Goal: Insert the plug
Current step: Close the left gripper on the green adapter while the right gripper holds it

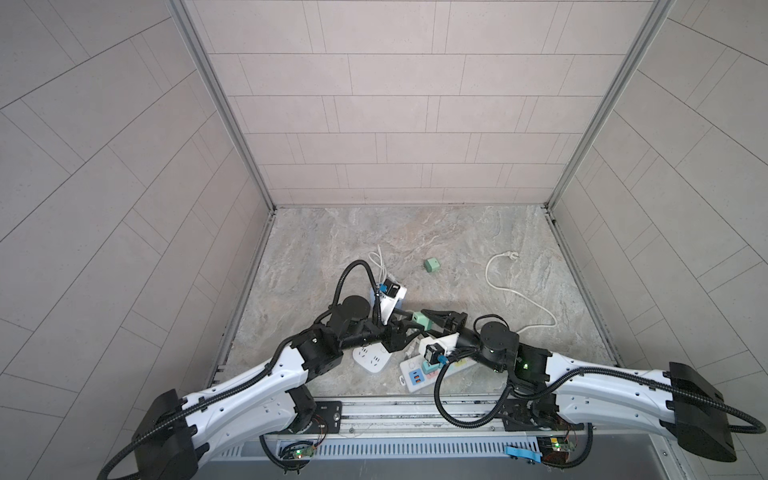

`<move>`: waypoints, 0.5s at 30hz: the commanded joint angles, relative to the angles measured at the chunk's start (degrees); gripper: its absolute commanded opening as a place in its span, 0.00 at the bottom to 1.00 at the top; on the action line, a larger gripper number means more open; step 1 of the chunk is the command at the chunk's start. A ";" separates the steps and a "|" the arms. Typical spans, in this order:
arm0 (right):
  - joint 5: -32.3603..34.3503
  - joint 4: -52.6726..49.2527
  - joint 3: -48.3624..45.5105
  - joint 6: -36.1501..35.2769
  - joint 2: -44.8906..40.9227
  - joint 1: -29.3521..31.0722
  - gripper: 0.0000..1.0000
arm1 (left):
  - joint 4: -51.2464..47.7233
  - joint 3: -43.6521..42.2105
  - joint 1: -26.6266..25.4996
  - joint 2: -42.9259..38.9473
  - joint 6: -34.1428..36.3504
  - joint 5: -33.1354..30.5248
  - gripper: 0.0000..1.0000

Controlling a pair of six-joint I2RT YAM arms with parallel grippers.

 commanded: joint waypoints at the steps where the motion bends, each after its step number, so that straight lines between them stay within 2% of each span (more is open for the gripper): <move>1: -1.78 1.02 -0.63 0.04 -1.85 0.35 0.00 | 2.09 2.04 -0.31 0.03 0.10 0.14 0.50; 5: -1.93 1.05 -0.84 0.04 -2.33 0.37 0.00 | 2.26 2.18 -0.51 0.33 0.12 -0.07 0.45; 15: -3.06 0.92 -0.74 0.01 -2.50 0.68 0.00 | 2.06 4.06 -2.39 2.61 1.02 -0.32 0.42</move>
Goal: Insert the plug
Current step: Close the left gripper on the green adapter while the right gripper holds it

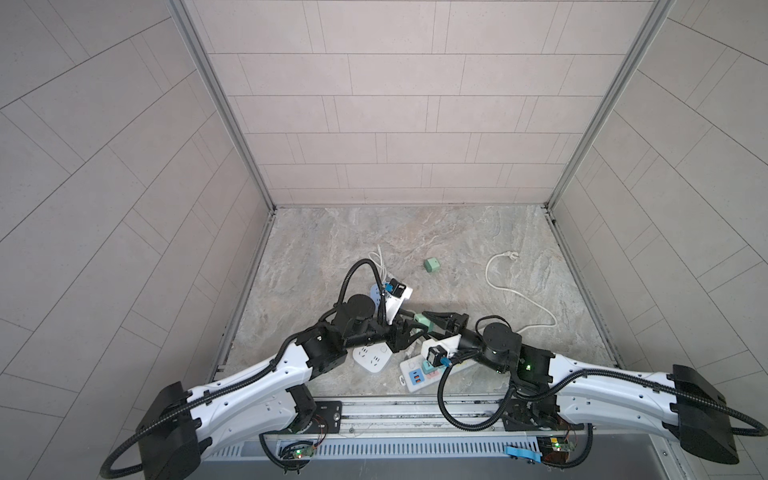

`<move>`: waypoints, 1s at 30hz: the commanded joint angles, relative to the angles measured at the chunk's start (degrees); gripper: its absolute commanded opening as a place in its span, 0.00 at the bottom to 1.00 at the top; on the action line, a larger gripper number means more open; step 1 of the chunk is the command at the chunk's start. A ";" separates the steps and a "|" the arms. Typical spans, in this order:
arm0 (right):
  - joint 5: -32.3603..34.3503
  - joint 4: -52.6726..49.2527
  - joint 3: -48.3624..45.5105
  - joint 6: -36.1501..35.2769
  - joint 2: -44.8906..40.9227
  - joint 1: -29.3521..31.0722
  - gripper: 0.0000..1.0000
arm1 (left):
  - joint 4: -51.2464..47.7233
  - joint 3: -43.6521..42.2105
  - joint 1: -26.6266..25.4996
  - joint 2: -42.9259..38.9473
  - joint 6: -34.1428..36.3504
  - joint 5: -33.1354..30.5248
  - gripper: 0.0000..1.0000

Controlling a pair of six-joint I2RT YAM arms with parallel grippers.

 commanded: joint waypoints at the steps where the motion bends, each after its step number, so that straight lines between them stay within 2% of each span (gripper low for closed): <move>1: -1.75 1.32 0.16 -0.12 -1.11 0.62 0.00 | 1.06 2.55 -0.85 0.58 1.14 -0.81 0.42; 4: -1.66 1.38 0.25 -0.15 -1.01 0.56 0.00 | 0.98 2.90 -1.53 1.07 1.53 -1.11 0.42; 7: -1.52 1.16 0.26 -0.15 -1.03 0.57 0.00 | -0.06 3.49 -1.99 1.46 2.20 -1.17 0.29; 11: 0.56 2.12 0.24 0.10 -1.10 0.56 0.00 | -0.49 3.25 -2.44 1.24 2.34 -2.02 0.29; 15: 1.23 1.84 0.50 0.20 -1.28 0.60 0.00 | -1.23 3.53 -2.63 0.66 2.50 -2.18 0.35; 23: 1.64 1.62 0.61 0.12 -1.36 0.60 0.00 | -2.51 4.11 -3.38 0.76 3.30 -2.29 0.33; 25: 1.44 1.84 0.63 0.36 -1.35 0.57 0.00 | -2.24 4.20 -3.49 1.09 3.30 -2.27 0.28; 28: 1.37 1.16 0.95 0.61 -1.16 0.52 0.02 | -2.15 4.59 -3.65 1.52 3.94 -2.19 0.14; 29: 1.65 1.14 0.96 0.71 -1.07 0.61 0.08 | -1.86 4.60 -3.59 1.49 4.33 -2.45 0.10; 30: 2.15 1.10 0.96 0.88 -0.99 0.56 0.18 | -1.51 4.47 -3.58 1.29 4.77 -2.98 0.06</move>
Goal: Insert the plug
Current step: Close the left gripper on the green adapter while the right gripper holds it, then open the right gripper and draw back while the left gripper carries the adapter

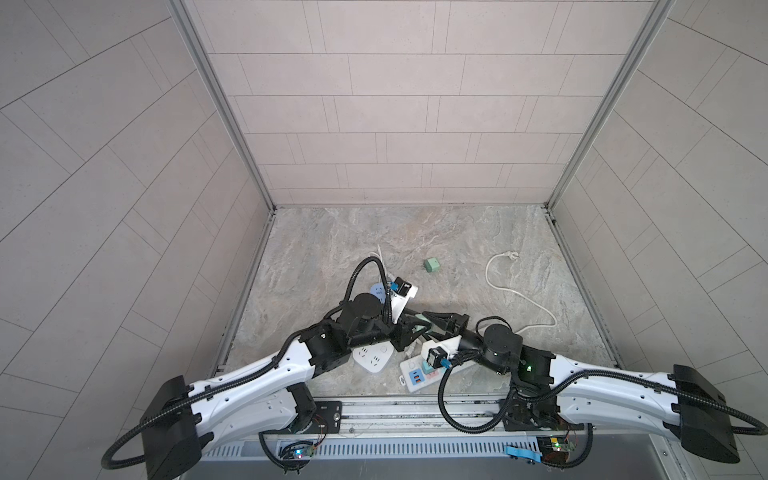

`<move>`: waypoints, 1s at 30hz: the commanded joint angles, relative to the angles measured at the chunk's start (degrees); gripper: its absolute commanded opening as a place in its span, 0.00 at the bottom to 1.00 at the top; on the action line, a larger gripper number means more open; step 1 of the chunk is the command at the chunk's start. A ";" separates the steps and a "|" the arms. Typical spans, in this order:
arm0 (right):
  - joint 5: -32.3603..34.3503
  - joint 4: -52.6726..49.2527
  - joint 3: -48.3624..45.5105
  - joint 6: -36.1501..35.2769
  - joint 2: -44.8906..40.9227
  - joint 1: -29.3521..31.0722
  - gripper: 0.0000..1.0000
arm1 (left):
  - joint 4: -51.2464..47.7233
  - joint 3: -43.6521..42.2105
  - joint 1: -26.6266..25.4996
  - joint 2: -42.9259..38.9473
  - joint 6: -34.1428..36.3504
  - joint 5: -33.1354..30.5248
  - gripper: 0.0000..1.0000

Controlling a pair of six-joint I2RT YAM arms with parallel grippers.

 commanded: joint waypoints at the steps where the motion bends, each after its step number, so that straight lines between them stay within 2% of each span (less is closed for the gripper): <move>1: 1.06 0.81 0.94 1.47 -0.59 0.08 0.41 | 0.91 1.65 -0.87 -0.26 3.64 -0.11 0.04; 2: 1.37 0.31 0.94 1.55 -0.78 0.04 0.97 | 0.71 1.84 -0.85 -0.28 4.23 -0.93 0.00; 3: 1.72 -0.21 0.94 1.72 -1.12 0.04 1.00 | 0.32 2.02 -0.86 -0.30 4.77 -1.38 0.00; 7: 4.23 -1.76 0.55 2.93 -3.24 -0.22 1.00 | -2.45 3.54 -0.76 -1.14 8.79 -4.77 0.00; 10: 6.14 -3.38 0.06 6.66 -6.59 -1.63 1.00 | -6.90 5.98 -0.76 -2.63 15.09 -10.09 0.00; 12: 5.85 -5.64 -0.20 11.28 -9.44 -5.10 1.00 | -9.95 8.02 -0.68 -3.81 20.09 -16.15 0.00; 17: 6.53 -9.60 -2.11 31.81 -17.36 -20.05 1.00 | -7.72 7.10 -0.67 -7.89 38.23 -23.67 0.00; 19: 10.64 -9.69 -4.03 42.05 -20.84 -27.06 1.00 | -7.23 8.16 -0.67 -8.45 43.46 -28.15 0.00; 21: 15.66 -12.36 -4.94 51.74 -23.37 -33.63 1.00 | -10.96 12.19 -0.47 -6.83 47.12 -31.44 0.00; 23: 15.18 -16.60 -5.45 57.66 -24.83 -40.47 1.00 | -16.40 16.83 -0.37 -4.00 52.41 -31.74 0.00; 25: 11.47 -16.06 -7.41 62.18 -24.88 -45.94 1.00 | -19.40 20.44 -0.40 -1.19 60.02 -31.53 0.00; 27: 9.24 -13.02 -10.15 63.77 -23.76 -48.79 1.00 | -19.07 22.95 -0.41 0.79 66.19 -30.53 0.00; 29: 11.83 -11.77 -11.64 65.10 -22.10 -49.76 1.00 | -19.15 27.59 -0.28 4.03 69.15 -28.22 0.00; 30: 13.30 -11.26 -12.19 65.88 -21.25 -50.17 1.00 | -23.12 32.54 0.16 6.75 69.92 -26.43 0.00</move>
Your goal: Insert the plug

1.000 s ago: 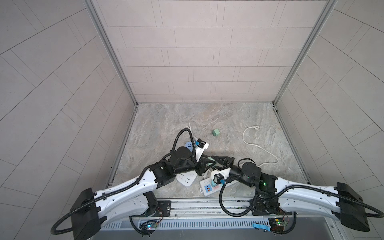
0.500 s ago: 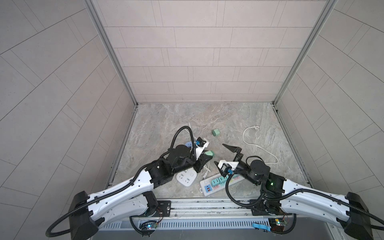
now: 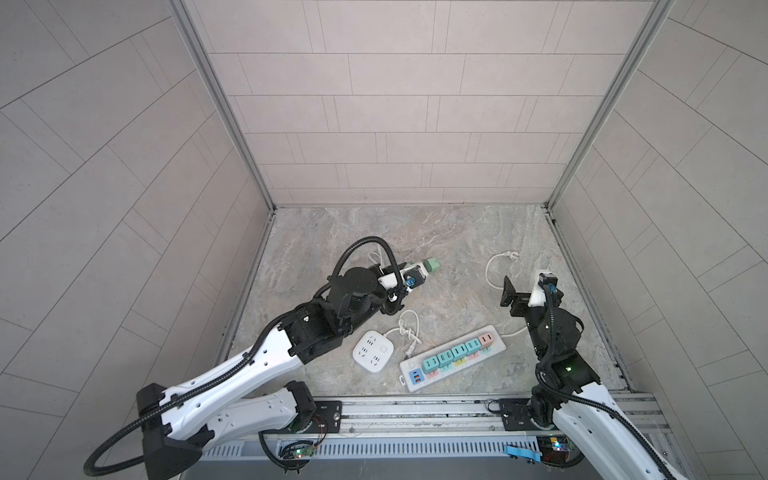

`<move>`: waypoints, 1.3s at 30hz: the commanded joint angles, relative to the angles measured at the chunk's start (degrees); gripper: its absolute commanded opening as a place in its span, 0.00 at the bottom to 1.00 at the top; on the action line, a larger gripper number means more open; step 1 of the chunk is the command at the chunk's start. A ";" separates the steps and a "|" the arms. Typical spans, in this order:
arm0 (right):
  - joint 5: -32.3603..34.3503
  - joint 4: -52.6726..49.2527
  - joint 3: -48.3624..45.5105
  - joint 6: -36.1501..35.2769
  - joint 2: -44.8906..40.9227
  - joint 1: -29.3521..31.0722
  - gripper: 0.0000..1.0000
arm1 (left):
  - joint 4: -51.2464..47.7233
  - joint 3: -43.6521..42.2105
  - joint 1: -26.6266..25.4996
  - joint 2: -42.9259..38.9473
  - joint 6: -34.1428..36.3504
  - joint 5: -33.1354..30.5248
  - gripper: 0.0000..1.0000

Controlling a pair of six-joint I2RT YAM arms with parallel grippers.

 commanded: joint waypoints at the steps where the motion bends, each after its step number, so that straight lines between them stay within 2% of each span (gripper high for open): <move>1: 2.64 1.64 -1.61 8.36 2.11 -1.19 1.00 | -10.65 13.90 1.32 7.08 10.60 3.68 0.00; 4: 3.14 0.52 -1.34 9.42 1.79 -1.83 1.00 | -30.74 31.79 2.25 17.35 12.03 2.20 0.00; 6: 4.43 -1.29 -1.73 10.59 -0.32 -1.81 1.00 | -41.61 39.78 2.87 22.85 12.78 -0.82 0.00; 9: 9.00 -5.16 -2.99 14.54 -4.72 -1.89 1.00 | -45.92 40.89 5.77 25.77 14.70 -0.73 0.00; 11: 14.57 -9.88 -3.11 19.40 -6.96 -1.91 1.00 | -48.84 41.93 9.27 26.98 13.96 3.81 0.00; 14: 14.52 -12.09 -3.38 21.06 -8.91 -2.09 1.00 | -56.43 41.85 13.49 28.29 12.87 8.25 0.00; 16: 14.67 -12.88 -3.67 22.36 -9.26 -2.09 1.00 | -55.56 35.44 15.28 26.79 12.35 6.93 0.00; 19: 14.32 -14.04 -3.24 22.48 -9.05 -2.09 1.00 | -40.80 18.30 16.01 19.13 13.72 4.49 0.00; 21: 13.75 -13.68 -3.14 22.28 -8.58 -2.05 1.00 | -36.10 13.63 19.14 16.61 13.39 12.17 0.00; 22: 13.54 -13.51 -3.08 22.22 -8.23 -2.05 1.00 | -35.23 12.96 20.09 16.46 12.73 13.66 0.00; 27: 13.16 -13.13 -2.33 22.31 -5.83 -2.10 1.00 | -34.60 9.46 20.26 22.61 14.50 11.63 0.00; 31: 13.08 -13.01 -1.94 22.31 -4.70 -2.13 1.00 | -39.06 14.56 22.44 28.06 14.07 17.00 0.00; 35: 13.00 -13.08 -1.99 22.31 -4.65 -2.17 1.00 | -33.45 11.12 23.94 28.60 14.32 18.53 0.00; 39: 13.09 -13.14 -1.94 22.40 -4.69 -2.14 1.00 | -34.73 13.15 25.01 31.70 13.88 22.84 0.00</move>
